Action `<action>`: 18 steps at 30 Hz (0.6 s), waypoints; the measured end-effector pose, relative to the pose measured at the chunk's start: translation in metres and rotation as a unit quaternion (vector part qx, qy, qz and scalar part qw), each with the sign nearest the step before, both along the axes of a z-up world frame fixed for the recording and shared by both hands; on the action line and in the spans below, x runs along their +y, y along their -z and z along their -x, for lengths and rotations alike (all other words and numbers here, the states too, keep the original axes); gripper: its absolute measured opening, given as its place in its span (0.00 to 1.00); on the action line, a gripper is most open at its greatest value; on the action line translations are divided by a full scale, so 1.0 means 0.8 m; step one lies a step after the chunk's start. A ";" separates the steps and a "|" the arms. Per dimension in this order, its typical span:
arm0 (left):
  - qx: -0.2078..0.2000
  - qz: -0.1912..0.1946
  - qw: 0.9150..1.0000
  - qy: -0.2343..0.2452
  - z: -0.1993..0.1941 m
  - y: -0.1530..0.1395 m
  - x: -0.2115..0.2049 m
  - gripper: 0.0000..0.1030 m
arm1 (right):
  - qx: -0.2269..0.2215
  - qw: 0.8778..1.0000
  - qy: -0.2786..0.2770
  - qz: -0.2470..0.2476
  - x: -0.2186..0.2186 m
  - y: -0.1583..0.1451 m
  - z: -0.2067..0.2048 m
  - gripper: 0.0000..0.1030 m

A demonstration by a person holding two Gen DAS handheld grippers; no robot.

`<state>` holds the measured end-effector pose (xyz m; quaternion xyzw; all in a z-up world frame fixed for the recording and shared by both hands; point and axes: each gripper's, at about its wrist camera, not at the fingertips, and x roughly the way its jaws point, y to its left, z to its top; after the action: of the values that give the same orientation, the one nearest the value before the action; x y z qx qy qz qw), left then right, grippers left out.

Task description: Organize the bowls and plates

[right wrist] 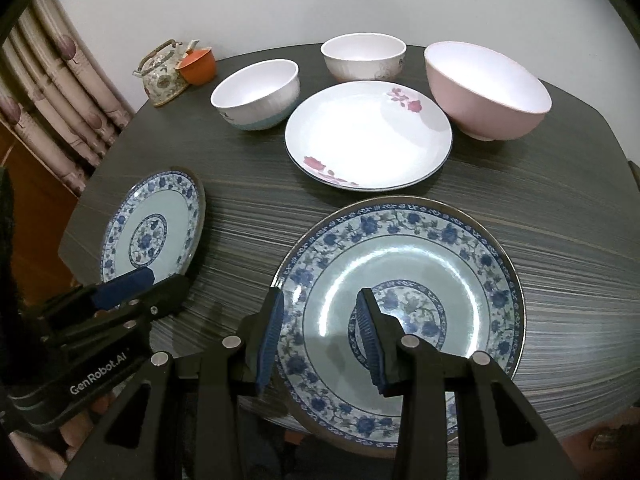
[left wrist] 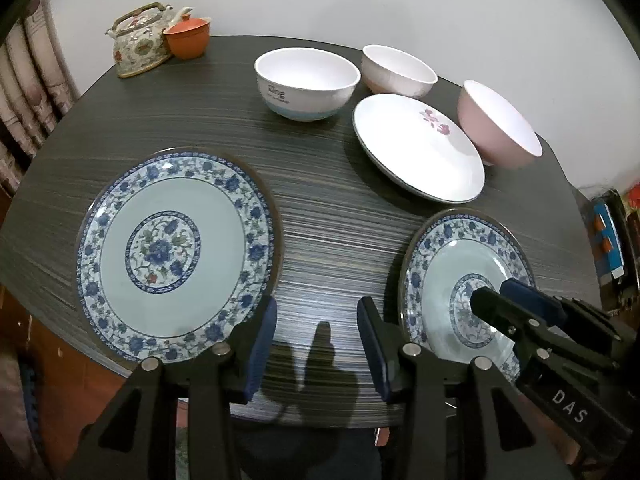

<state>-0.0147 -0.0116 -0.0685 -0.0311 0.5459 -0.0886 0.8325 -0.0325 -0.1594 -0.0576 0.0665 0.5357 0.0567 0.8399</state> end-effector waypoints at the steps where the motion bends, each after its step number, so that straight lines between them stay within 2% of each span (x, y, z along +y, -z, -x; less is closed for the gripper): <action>1: 0.001 0.000 1.000 0.001 0.000 0.001 -0.002 0.41 | 0.000 1.000 0.001 0.001 -0.001 0.000 0.001 0.35; 18: 0.039 0.021 0.998 0.037 0.000 0.021 -0.035 0.42 | -0.001 1.000 -0.010 0.011 -0.035 -0.004 0.005 0.35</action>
<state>-0.0147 -0.0393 -0.0854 -0.0318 0.5768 -0.1294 0.8059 -0.0368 -0.1872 -0.0543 0.0512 0.5360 0.0595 0.8405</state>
